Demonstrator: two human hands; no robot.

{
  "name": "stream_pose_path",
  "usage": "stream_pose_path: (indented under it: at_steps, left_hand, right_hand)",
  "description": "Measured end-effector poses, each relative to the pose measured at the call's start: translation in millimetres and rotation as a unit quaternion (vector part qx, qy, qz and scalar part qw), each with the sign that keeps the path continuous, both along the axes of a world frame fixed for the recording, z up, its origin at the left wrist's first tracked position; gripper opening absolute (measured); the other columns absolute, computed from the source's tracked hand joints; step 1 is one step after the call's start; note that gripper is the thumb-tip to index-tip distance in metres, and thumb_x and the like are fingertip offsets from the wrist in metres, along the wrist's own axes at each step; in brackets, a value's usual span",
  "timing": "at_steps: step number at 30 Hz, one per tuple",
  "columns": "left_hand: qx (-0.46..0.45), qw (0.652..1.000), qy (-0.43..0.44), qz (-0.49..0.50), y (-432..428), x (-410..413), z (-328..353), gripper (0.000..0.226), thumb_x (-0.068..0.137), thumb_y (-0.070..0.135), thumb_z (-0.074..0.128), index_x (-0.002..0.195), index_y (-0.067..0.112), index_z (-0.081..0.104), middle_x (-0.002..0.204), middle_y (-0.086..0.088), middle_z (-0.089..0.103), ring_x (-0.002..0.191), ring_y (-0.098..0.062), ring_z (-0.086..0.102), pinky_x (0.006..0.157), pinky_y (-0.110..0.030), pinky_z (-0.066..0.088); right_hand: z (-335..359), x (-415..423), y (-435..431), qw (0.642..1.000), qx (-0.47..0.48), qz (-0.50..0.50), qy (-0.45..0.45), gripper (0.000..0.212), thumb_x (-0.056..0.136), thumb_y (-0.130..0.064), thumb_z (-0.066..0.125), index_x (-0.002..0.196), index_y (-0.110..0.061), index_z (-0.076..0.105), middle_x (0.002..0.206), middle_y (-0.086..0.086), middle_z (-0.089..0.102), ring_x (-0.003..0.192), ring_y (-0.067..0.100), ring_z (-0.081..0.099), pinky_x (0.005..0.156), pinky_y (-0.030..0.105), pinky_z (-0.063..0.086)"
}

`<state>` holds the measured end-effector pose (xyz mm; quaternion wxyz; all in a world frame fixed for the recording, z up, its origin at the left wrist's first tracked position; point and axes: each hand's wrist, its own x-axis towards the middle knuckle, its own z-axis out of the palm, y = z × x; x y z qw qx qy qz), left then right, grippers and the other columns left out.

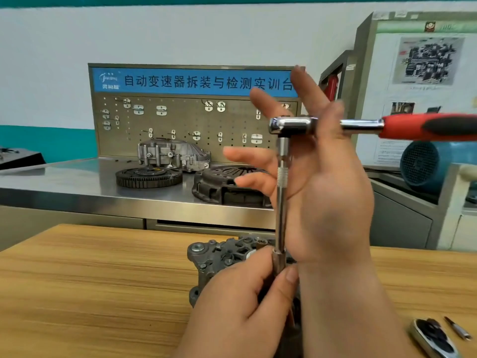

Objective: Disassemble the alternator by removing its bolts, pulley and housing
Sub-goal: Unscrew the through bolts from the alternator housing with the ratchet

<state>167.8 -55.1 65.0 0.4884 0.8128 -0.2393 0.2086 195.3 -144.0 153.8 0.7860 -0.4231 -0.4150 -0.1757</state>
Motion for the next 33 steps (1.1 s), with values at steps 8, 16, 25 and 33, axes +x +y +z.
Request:
stream_pose_path:
  at_steps: [8, 16, 25, 33]
  left_hand:
    - [0.023, 1.0, 0.012, 0.007, -0.3, 0.4, 1.4, 0.044, 0.074, 0.067, 0.032, 0.103, 0.045, 0.055, 0.088, 0.017, 0.067, 0.085, -0.001, 0.061, 0.08, -0.031, 0.052]
    - [0.015, 1.0, 0.013, -0.002, 0.0, -1.9, 1.9, 0.056, 0.07, 0.071, 0.032, 0.104, 0.035, 0.059, 0.086, 0.01, 0.068, 0.085, -0.006, 0.063, 0.079, -0.039, 0.052]
    - [0.041, 0.998, 0.017, 0.033, -1.4, 0.6, 3.6, 0.032, 0.075, 0.057, 0.036, 0.1, 0.043, 0.051, 0.084, 0.024, 0.066, 0.082, 0.003, 0.06, 0.069, -0.016, 0.044]
    - [0.006, 1.0, -0.005, -0.007, 1.2, -0.8, 0.5, 0.049, 0.072, 0.068, 0.037, 0.097, 0.035, 0.063, 0.081, 0.011, 0.068, 0.081, -0.006, 0.063, 0.071, -0.026, 0.048]
  right_hand:
    - [-4.4, 0.8, 0.8, 0.923, -0.039, -0.333, -0.192, 0.046, 0.099, -0.017, 0.046, 0.144, -0.021, 0.034, 0.126, -0.006, 0.063, 0.094, 0.031, 0.067, 0.072, 0.046, 0.058]
    - [-3.3, 5.3, -7.6, 0.998, -0.009, -0.042, 0.037, 0.058, 0.098, -0.054, 0.017, 0.144, -0.026, 0.04, 0.11, 0.006, 0.073, 0.066, 0.024, 0.072, 0.05, 0.024, 0.055]
    - [-4.5, 4.7, -2.4, 0.939, -0.061, -0.28, -0.188, 0.039, 0.098, -0.013, 0.049, 0.137, -0.013, 0.049, 0.144, -0.014, 0.049, 0.124, 0.028, 0.054, 0.091, 0.056, 0.051]
    - [-2.1, 4.9, -7.0, 0.998, -0.041, -0.007, 0.048, 0.059, 0.092, -0.056, 0.023, 0.135, -0.024, 0.05, 0.102, 0.008, 0.075, 0.076, 0.022, 0.072, 0.054, 0.025, 0.057]
